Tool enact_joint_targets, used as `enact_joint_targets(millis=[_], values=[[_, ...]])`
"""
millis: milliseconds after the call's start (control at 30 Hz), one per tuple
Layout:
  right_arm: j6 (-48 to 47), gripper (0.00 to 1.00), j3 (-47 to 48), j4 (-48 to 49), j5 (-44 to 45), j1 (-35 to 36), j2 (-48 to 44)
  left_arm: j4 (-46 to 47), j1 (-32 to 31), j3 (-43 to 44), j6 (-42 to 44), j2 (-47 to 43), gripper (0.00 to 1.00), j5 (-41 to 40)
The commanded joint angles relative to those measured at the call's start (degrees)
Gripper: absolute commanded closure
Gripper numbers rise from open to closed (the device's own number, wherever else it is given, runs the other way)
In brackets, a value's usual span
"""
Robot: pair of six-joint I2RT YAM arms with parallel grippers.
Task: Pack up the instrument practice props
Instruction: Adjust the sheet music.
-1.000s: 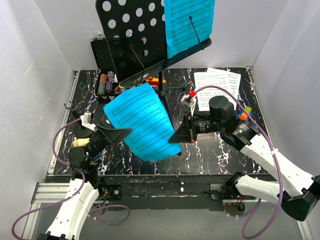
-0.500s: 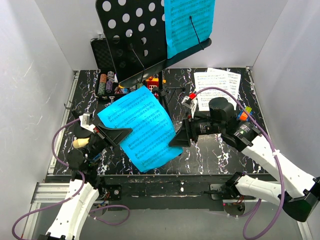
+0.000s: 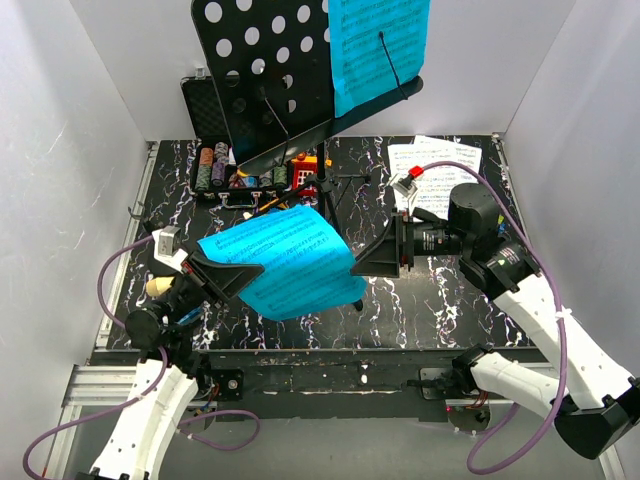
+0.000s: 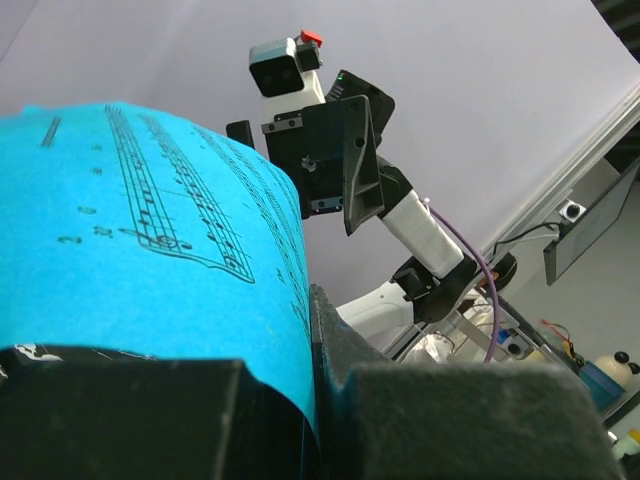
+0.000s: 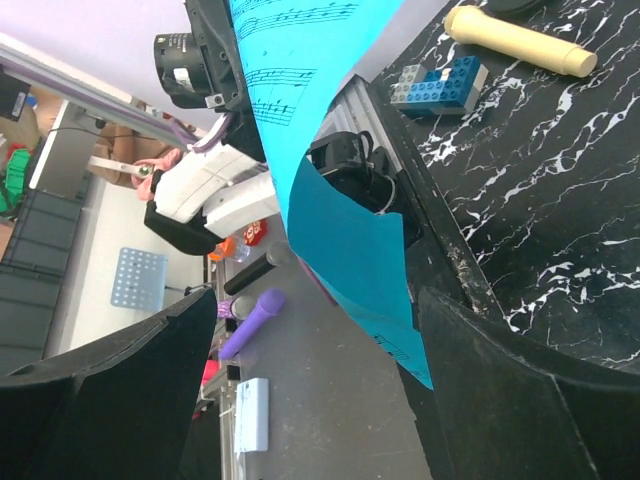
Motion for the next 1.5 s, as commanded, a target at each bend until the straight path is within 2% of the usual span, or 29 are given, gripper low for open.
enact_joint_targets(millis=[0, 267, 367, 533, 600, 667, 733, 833, 1000, 1067, 1133, 1167, 1267, 1333, 1367, 1467], values=[[3.20, 0.10, -0.15, 5.81, -4.02, -1.11, -1.30, 0.98, -0.75, 3.21, 0.43, -0.07, 1.00, 3.16], [4.17, 0.09, 0.64, 10.20, -5.78, -1.11, -1.57, -1.13, -1.10, 3.48, 0.00, -0.42, 1.00, 4.22], [5.13, 0.08, 1.08, 12.31, -9.47, -0.50, -1.04, -2.37, -1.10, 3.66, 0.52, -0.51, 1.00, 4.22], [4.26, 0.09, 1.17, 11.09, -10.53, 1.87, -0.52, -1.84, -1.10, 3.57, 0.79, 0.54, 1.00, 2.73], [3.29, 0.13, 2.22, 8.55, -10.27, 3.02, 0.71, -1.58, -1.10, 3.57, 0.70, 0.81, 1.00, 2.46], [2.32, 0.18, 3.01, 6.87, -9.83, 4.42, 1.68, -1.67, -1.10, 3.65, 0.79, 0.98, 1.00, 2.46], [3.37, 0.34, 2.58, 8.09, -9.22, 5.13, 1.77, -2.28, -1.01, 3.48, 0.70, 1.07, 1.00, 2.20], [6.09, 0.46, 1.61, 11.78, -9.13, 5.39, 1.95, -2.46, -1.10, 2.78, 0.53, 0.98, 1.00, 1.76], [6.80, 0.80, 0.47, 11.61, -6.32, 5.31, 0.98, -3.68, -1.01, 1.99, 0.52, 1.16, 0.99, 0.97], [6.71, 0.96, 0.46, 10.21, -4.56, 5.31, 0.28, -4.13, -1.10, 1.55, 0.52, 0.90, 0.91, 0.62], [6.28, 0.99, 0.47, 8.98, -3.51, 5.22, -0.16, -5.09, -1.10, 1.20, 0.79, 0.63, 0.83, 0.18], [6.27, 0.99, 0.47, 8.54, -2.80, 5.05, -0.60, -6.23, -1.10, 1.20, 1.05, 0.63, 0.72, 0.00], [5.66, 0.99, 0.73, 6.35, -0.26, 3.64, -1.91, -9.31, -1.10, 1.37, 1.58, 0.63, 0.25, 0.00], [3.39, 0.99, 2.39, 0.92, 2.55, 1.37, -2.71, -13.25, -1.10, 2.16, 2.80, 0.20, 0.07, -0.17], [1.98, 0.99, 3.53, -3.20, 4.48, -0.30, -3.15, -16.75, -1.10, 2.86, 4.12, -0.15, 0.02, -0.35], [-4.51, 0.99, 9.24, -18.84, 12.98, -5.40, -4.90, -28.96, -1.10, 5.67, 8.95, -1.82, 0.02, -2.36]])
